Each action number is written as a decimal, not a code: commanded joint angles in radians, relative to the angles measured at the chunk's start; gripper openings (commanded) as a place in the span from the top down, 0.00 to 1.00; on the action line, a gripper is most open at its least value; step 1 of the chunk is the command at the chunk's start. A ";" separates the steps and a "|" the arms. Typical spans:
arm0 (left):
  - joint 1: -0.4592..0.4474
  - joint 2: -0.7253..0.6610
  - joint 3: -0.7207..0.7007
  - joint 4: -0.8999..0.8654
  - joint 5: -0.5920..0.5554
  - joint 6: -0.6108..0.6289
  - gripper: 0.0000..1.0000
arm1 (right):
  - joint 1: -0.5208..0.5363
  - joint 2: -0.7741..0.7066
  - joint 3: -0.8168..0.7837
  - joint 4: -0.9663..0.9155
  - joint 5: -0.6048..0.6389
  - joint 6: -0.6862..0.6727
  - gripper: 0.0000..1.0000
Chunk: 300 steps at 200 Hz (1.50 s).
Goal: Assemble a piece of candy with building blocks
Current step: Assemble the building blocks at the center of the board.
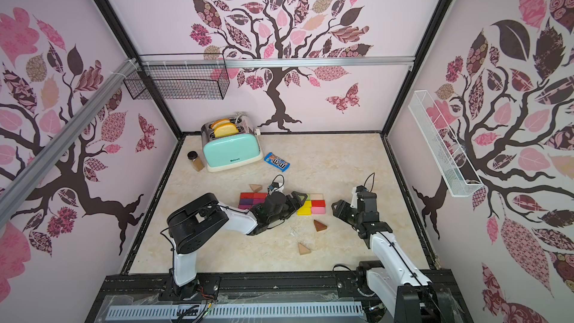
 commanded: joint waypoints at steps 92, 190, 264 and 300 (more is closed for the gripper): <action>0.095 0.080 -0.053 -0.188 -0.045 -0.012 0.13 | -0.006 0.286 0.059 0.317 -0.048 0.125 0.38; 0.098 0.129 0.012 -0.161 -0.045 -0.039 0.13 | -0.005 0.546 0.042 0.663 -0.146 0.234 0.41; 0.090 0.165 0.026 -0.133 0.005 -0.044 0.14 | -0.006 0.645 0.055 0.715 -0.266 0.246 0.44; 0.086 0.167 0.020 -0.131 0.015 -0.046 0.14 | -0.006 0.648 0.062 0.702 -0.286 0.246 0.47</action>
